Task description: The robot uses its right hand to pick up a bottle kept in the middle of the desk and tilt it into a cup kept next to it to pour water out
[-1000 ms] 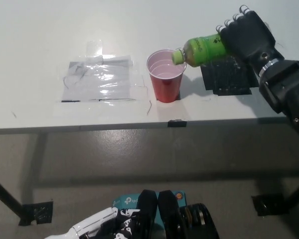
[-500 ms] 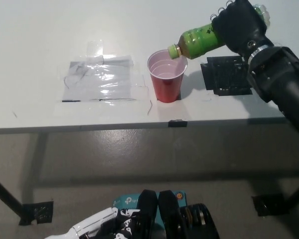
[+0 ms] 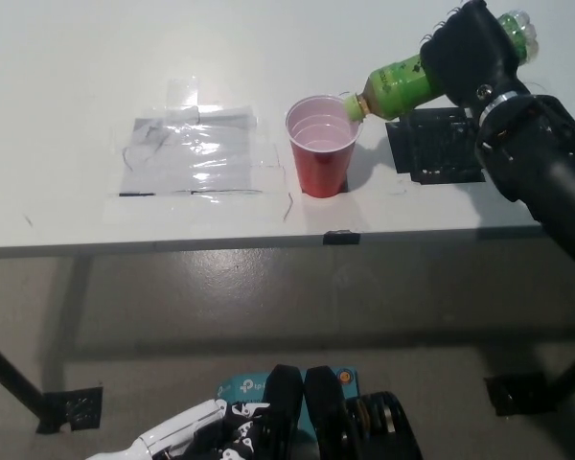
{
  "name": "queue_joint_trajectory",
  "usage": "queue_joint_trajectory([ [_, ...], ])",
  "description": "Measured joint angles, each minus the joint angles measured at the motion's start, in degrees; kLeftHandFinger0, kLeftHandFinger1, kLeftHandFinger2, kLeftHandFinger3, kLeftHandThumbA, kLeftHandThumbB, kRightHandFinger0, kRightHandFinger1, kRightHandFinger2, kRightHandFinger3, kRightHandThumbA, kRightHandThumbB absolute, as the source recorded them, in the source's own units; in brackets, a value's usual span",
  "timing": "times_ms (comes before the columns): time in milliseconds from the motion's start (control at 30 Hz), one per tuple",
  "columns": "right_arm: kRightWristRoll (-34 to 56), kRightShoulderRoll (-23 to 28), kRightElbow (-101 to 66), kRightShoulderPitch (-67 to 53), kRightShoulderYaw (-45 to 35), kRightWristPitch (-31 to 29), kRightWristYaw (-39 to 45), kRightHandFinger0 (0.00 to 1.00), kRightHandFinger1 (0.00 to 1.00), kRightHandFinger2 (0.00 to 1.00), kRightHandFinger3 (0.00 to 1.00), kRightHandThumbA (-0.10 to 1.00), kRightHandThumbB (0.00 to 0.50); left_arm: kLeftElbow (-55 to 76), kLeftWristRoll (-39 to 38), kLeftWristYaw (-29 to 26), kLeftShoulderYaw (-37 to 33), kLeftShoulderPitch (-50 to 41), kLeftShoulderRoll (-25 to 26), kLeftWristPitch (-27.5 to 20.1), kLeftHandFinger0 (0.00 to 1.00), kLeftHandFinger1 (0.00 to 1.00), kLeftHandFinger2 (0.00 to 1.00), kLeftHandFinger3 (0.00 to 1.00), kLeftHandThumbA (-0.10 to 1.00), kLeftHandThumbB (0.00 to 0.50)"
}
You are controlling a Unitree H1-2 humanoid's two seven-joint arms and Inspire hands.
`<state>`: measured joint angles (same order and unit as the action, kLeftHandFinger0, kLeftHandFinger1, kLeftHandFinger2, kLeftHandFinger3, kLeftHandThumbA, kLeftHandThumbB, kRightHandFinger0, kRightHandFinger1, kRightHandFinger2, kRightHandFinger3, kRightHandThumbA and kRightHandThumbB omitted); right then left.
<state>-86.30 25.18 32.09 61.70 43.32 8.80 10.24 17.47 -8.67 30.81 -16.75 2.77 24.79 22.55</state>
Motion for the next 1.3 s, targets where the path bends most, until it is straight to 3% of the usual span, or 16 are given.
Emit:
queue_joint_trajectory([
  [33, -0.1, 0.0, -0.3, 0.0, 0.0, 0.0, 0.1, 0.53, 0.01, 0.01, 0.30, 0.25, 0.066, 0.0, 0.0, 0.0, 0.0, 0.0, 0.0, 0.0, 1.00, 1.00, 1.00, 1.00, 0.37, 0.500],
  [67, -0.2, 0.0, -0.5, 0.0, -0.1, 0.0, 0.1, 0.68, 0.07, 0.02, 0.26, 0.24, 0.039, 0.0, 0.0, 0.0, 0.0, 0.0, 0.0, 0.0, 1.00, 1.00, 1.00, 1.00, 0.37, 0.500],
  [333, 0.0, 0.0, -2.2, -0.5, -1.9, 0.0, 0.1, 0.68, 0.00, 0.00, 0.27, 0.17, 0.102, 0.0, 0.0, 0.0, 0.0, 0.0, 0.0, 0.0, 1.00, 1.00, 1.00, 1.00, 0.35, 0.500],
  [467, 0.7, -0.2, -2.6, -1.1, -3.5, 0.0, 0.1, 0.85, 0.11, 0.10, 0.33, 0.14, 0.086, 0.0, 0.0, 0.0, 0.0, -0.2, 0.0, 0.0, 1.00, 1.00, 1.00, 1.00, 0.34, 0.500],
  [567, 1.4, -0.6, -2.7, -1.7, -5.1, 0.0, 0.1, 0.64, 0.05, 0.10, 0.44, 0.02, 0.082, 0.0, 0.0, 0.0, 0.0, -0.2, 0.0, 0.0, 1.00, 1.00, 1.00, 1.00, 0.34, 0.500],
  [667, 4.2, -1.9, -2.8, -2.8, -9.0, 0.1, 0.7, 0.67, 0.13, 0.22, 0.49, -0.06, 0.055, 0.0, 0.0, 0.0, 0.0, -0.3, 0.0, 0.0, 1.00, 1.00, 1.00, 1.00, 0.35, 0.500],
  [700, 5.8, -2.7, -2.8, -3.4, -11.0, 0.2, 1.2, 0.75, 0.30, 0.35, 0.65, -0.02, 0.033, 0.0, 0.0, 0.0, 0.0, -0.3, 0.0, 0.0, 1.00, 1.00, 1.00, 1.00, 0.34, 0.500],
  [733, 6.8, -3.2, -2.8, -3.8, -12.2, 0.2, 1.6, 0.65, 0.22, 0.28, 0.68, 0.03, 0.035, 0.0, 0.0, 0.0, 0.0, -0.4, 0.0, 0.0, 1.00, 1.00, 1.00, 1.00, 0.34, 0.500],
  [767, 7.7, -3.8, -2.8, -4.3, -13.5, 0.4, 2.0, 0.25, 0.01, 0.06, 0.61, -0.06, 0.024, 0.0, 0.0, 0.0, 0.0, -0.4, 0.0, 0.0, 1.00, 1.00, 1.00, 1.00, 0.33, 0.500],
  [800, 9.3, -5.0, -2.8, -5.2, -15.8, 0.7, 2.7, 0.00, 0.00, 0.01, 0.43, -0.10, 0.000, 0.0, 0.0, 0.0, 0.0, -0.4, 0.0, 0.0, 1.00, 1.00, 1.00, 1.00, 0.34, 0.500],
  [900, 12.8, -7.2, -2.8, -7.1, -19.9, 1.3, 3.9, 0.00, 0.00, 0.00, 0.19, -0.10, 0.064, 0.0, 0.0, 0.0, -0.1, -0.4, 0.0, 0.0, 1.00, 1.00, 1.00, 1.00, 0.35, 0.500],
  [967, 15.3, -8.9, -2.7, -8.6, -22.9, 1.7, 4.7, 0.00, 0.00, 0.00, 0.23, -0.10, 0.060, 0.0, 0.0, 0.0, -0.1, -0.4, 0.0, 0.0, 1.00, 1.00, 1.00, 1.00, 0.34, 0.500],
  [1000, 16.5, -9.6, -2.6, -9.4, -24.3, 1.9, 5.0, 0.14, 0.11, 0.10, 0.26, -0.10, 0.019, -0.1, 0.0, 0.0, -0.1, -0.4, 0.0, 0.0, 1.00, 1.00, 1.00, 1.00, 0.34, 0.500],
  [1067, 18.9, -11.2, -2.5, -10.8, -27.1, 2.1, 5.7, 0.18, 0.14, 0.10, 0.30, -0.10, 0.000, -0.1, 0.0, 0.0, -0.1, -0.4, 0.0, 0.0, 1.00, 1.00, 1.00, 1.00, 0.35, 0.500],
  [1233, 25.1, -14.6, -1.6, -13.2, -34.2, 2.4, 6.6, 0.06, 0.07, 0.07, 0.35, -0.10, 0.000, -0.2, 0.0, 0.0, -0.2, -0.4, 0.0, 0.0, 1.00, 1.00, 1.00, 1.00, 0.35, 0.500],
  [1300, 27.1, -15.4, -1.3, -13.8, -36.4, 2.4, 6.9, 0.14, 0.12, 0.12, 0.39, -0.10, 0.000, -0.2, 0.0, 0.0, -0.2, -0.4, 0.0, 0.0, 1.00, 1.00, 1.00, 1.00, 0.36, 0.500],
])
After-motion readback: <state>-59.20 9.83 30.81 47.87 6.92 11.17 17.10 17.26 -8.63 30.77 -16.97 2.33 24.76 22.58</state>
